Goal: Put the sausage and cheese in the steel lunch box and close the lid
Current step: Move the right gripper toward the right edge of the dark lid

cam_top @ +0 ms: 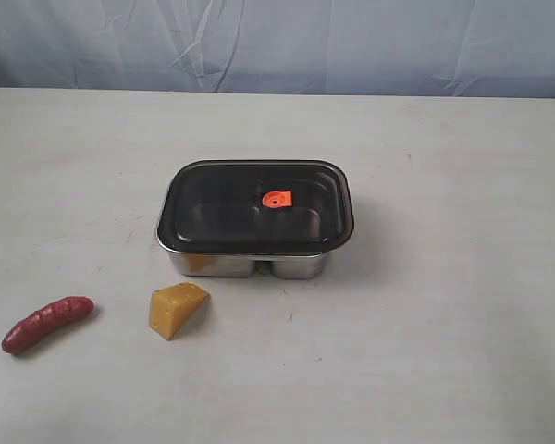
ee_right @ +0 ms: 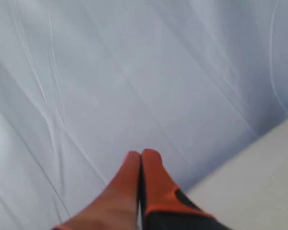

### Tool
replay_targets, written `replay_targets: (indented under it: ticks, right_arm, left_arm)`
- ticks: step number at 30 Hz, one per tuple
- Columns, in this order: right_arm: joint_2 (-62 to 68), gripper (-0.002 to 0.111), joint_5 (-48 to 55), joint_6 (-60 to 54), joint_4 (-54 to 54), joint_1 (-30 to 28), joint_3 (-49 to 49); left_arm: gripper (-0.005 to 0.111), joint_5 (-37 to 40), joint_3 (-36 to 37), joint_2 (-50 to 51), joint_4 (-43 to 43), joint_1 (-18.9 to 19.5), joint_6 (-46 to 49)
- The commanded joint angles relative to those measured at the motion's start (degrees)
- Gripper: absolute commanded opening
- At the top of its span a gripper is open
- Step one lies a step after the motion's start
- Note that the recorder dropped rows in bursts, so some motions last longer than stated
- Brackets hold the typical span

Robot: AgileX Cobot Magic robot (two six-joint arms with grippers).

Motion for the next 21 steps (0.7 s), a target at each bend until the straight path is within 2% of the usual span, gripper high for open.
replay_targets:
  ticks: [1, 4, 8, 10, 11, 13, 14, 16, 18, 20, 21]
  right_arm:
    - [-0.4, -0.001, -12.6, 3.2, 17.3, -0.1, -0.1]
    - [-0.2, -0.001, -7.6, 4.6, 15.8, -0.1, -2.6]
    - [3.8, -0.001, 0.1, 4.2, 5.0, -0.1, -12.2]
    - [12.2, -0.001, 10.5, 2.6, -4.7, -0.1, -23.2]
    - [19.5, -0.001, 19.1, 2.6, -10.3, -0.1, -31.2]
    - [32.6, -0.001, 33.8, 2.5, -15.1, -0.1, -41.8]
    - [38.2, -0.001, 37.5, 1.7, -15.3, -0.1, -45.2]
    - [53.6, -0.001, 44.5, -7.6, -9.6, -0.1, -53.8]
    - [65.0, 0.000, 45.3, -22.9, 2.4, -0.1, -58.5]
    - [77.9, 0.016, 48.1, -34.0, 15.4, -0.1, -61.8]
    - [84.5, 0.031, 50.0, -38.2, 20.6, -0.1, -63.5]
  left_arm:
    - [0.000, -0.8, 0.2, -0.4, 0.2, 0.0, 0.0]
    - [0.000, -0.8, 0.2, -0.4, 0.2, 0.0, 0.0]
    - [0.000, -0.8, 0.2, -0.4, 0.2, 0.0, 0.0]
    - [0.000, -0.8, 0.2, -0.4, 0.2, 0.0, 0.0]
    - [0.000, -0.8, 0.2, -0.4, 0.2, 0.0, 0.0]
    - [0.000, -0.8, 0.2, -0.4, 0.2, 0.0, 0.0]
    - [0.000, -0.8, 0.2, -0.4, 0.2, 0.0, 0.0]
    - [0.000, -0.8, 0.2, -0.4, 0.2, 0.0, 0.0]
    - [0.000, -0.8, 0.2, -0.4, 0.2, 0.0, 0.0]
    - [0.000, -0.8, 0.2, -0.4, 0.2, 0.0, 0.0]
    - [0.000, -0.8, 0.2, -0.4, 0.2, 0.0, 0.0]
